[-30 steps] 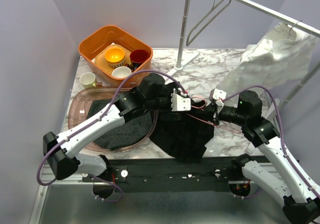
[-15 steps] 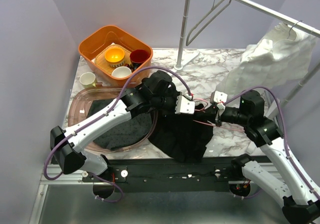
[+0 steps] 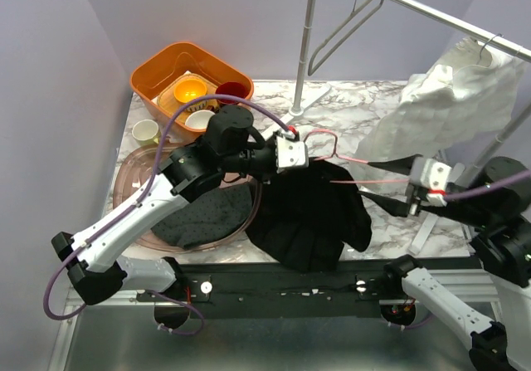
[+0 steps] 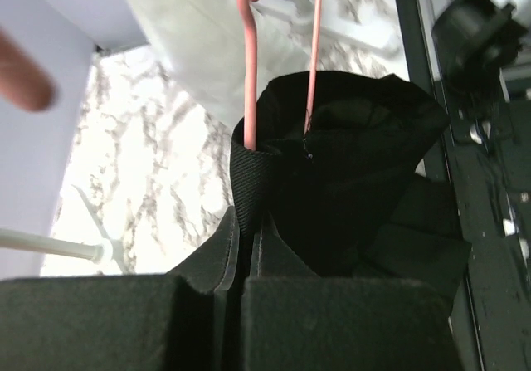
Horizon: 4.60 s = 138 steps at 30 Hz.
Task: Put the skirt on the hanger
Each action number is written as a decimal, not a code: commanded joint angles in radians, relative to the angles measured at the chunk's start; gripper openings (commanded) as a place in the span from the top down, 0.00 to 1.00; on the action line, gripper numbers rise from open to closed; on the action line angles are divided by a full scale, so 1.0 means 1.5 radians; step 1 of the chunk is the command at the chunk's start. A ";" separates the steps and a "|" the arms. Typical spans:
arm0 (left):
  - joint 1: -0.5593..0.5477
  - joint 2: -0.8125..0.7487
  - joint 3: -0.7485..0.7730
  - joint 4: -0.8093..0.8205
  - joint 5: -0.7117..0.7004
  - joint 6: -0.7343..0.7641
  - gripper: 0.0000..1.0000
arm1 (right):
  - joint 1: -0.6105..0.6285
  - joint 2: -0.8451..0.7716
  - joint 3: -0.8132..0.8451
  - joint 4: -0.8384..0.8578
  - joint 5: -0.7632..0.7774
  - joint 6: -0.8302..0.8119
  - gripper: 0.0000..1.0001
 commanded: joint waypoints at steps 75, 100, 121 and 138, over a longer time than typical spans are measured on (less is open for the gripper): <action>0.008 -0.318 -0.217 -0.071 -0.175 -0.209 1.00 | -0.035 0.000 -0.025 0.175 0.600 0.112 0.99; 0.008 -0.411 -0.259 0.136 -0.078 -0.385 1.00 | -0.101 -0.028 -0.264 0.176 0.313 0.281 0.90; 0.008 -0.327 -0.189 0.235 -0.047 -0.415 1.00 | -0.156 0.069 -0.377 0.247 -0.055 0.387 0.57; 0.009 -0.370 -0.224 0.090 -0.070 -0.317 1.00 | -0.192 -0.035 -0.260 0.164 0.142 0.328 0.99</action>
